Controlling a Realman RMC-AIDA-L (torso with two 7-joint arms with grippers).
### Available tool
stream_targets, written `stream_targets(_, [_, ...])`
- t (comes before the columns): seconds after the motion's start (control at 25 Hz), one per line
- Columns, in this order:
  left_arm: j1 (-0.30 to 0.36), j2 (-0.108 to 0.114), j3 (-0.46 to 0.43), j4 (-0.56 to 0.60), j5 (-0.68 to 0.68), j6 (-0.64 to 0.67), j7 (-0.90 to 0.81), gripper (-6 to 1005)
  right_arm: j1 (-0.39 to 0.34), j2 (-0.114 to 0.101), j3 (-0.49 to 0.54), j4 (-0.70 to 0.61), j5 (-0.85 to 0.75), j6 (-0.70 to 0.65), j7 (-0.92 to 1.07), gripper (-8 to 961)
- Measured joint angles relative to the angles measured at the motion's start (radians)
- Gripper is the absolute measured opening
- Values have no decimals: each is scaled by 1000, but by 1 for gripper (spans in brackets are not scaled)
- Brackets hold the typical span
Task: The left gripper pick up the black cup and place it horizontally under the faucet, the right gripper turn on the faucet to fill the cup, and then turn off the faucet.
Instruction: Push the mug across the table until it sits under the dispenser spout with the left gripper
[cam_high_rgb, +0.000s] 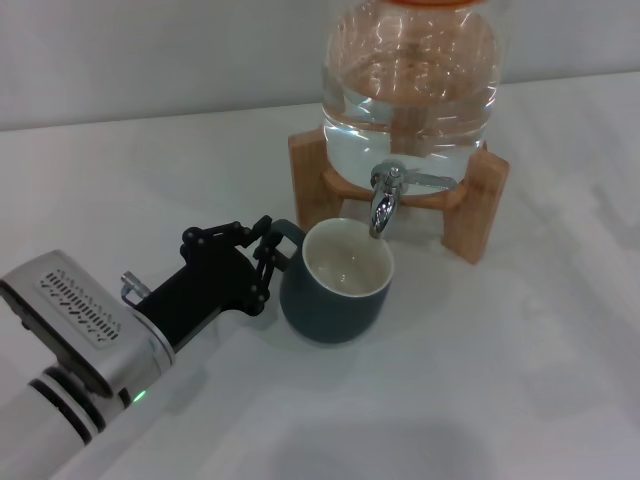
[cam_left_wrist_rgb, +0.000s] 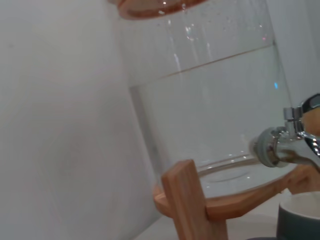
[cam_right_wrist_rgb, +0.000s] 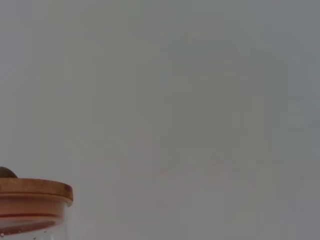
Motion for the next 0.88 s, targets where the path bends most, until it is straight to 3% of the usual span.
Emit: stream_targets(0.88, [-54, -2, -1, -3, 19, -78, 1, 105, 34, 0, -12, -1, 0, 72, 11, 868])
